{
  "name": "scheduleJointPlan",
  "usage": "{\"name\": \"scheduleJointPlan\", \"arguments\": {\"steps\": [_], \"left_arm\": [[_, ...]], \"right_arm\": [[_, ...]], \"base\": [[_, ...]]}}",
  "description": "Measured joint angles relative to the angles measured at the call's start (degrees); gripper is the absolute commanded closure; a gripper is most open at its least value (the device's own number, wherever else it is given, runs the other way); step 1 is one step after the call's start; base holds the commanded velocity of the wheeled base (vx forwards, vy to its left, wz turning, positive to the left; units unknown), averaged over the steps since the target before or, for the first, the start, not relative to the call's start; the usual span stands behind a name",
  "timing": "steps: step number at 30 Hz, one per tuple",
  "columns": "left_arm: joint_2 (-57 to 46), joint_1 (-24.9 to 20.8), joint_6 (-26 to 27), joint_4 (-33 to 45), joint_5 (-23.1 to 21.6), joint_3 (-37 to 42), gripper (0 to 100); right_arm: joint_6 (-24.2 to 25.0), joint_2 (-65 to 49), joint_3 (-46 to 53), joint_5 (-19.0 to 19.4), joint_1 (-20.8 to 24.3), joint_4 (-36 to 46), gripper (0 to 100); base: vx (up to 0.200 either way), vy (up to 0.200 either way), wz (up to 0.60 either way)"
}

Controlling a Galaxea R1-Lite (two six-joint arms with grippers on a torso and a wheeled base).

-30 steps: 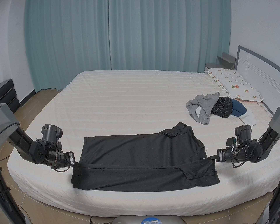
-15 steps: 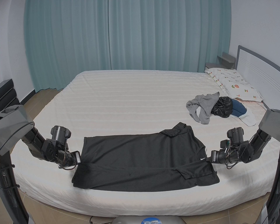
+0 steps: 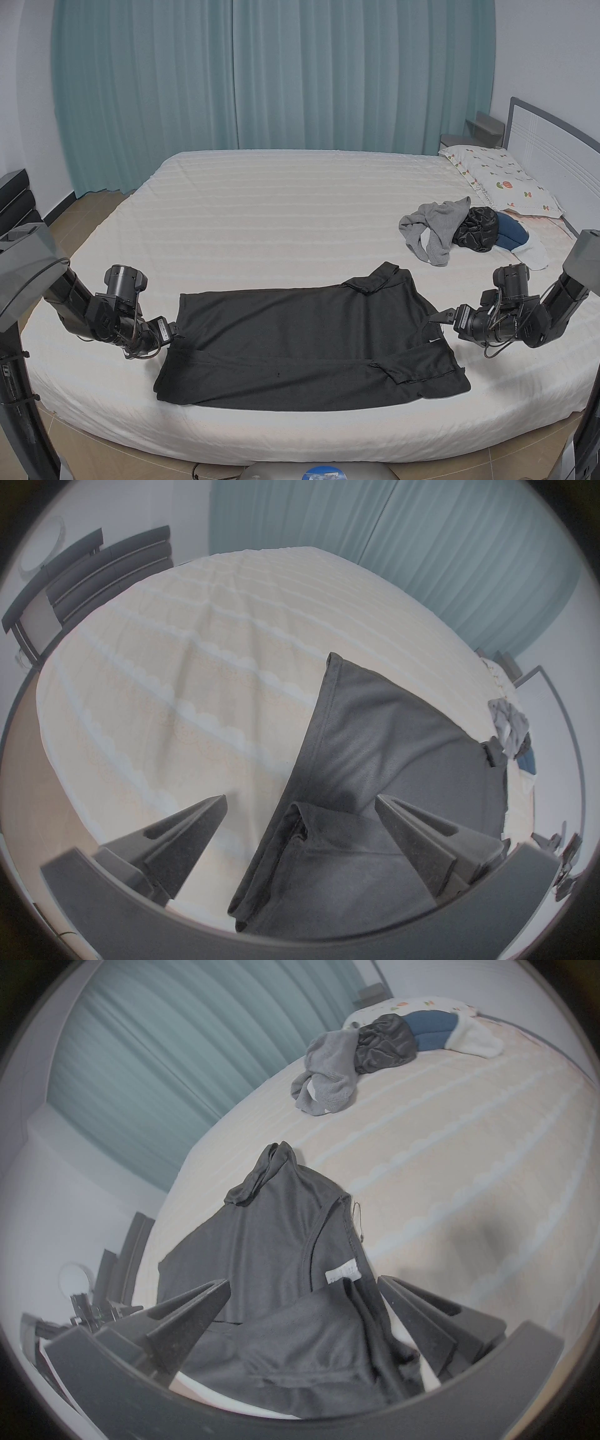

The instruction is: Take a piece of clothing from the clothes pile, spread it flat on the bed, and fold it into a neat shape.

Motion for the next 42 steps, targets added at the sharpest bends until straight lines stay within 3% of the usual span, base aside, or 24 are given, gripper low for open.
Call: {"name": "scheduleJointPlan", "arguments": {"steps": [7, 11, 14, 20, 32, 42], "left_arm": [[-5.35, 1.51, -2.67, -0.13, -7.47, 6.17, 0], [-7.86, 1.93, -7.72, -0.71, -10.40, 10.17, 0], [-9.20, 2.04, -13.28, -3.56, -12.89, 12.92, 0], [-9.84, 2.11, -14.91, -8.79, -15.41, 16.84, 0], [-5.84, 2.55, -15.13, -13.85, -16.23, 18.63, 0], [-5.01, 2.86, -14.69, -14.20, -16.59, 19.09, 0]], "right_arm": [[6.05, -5.38, 9.84, -0.04, 2.51, -1.91, 0], [10.18, -7.20, 15.24, -0.28, 4.30, -7.46, 0], [15.17, -7.67, 18.99, -0.50, 5.86, -12.53, 0], [21.27, -5.41, 21.53, -2.30, 8.02, -15.68, 0], [22.99, 2.86, 22.98, -3.91, 9.89, -28.29, 0], [23.14, 4.66, 23.24, -4.24, 10.03, -29.77, 0]], "base": [[0.000, 0.000, 0.00], [0.000, 0.000, 0.00], [0.000, 0.000, 0.00], [0.000, 0.000, 0.00], [0.000, 0.000, 0.00], [0.000, 0.000, 0.00]]}}
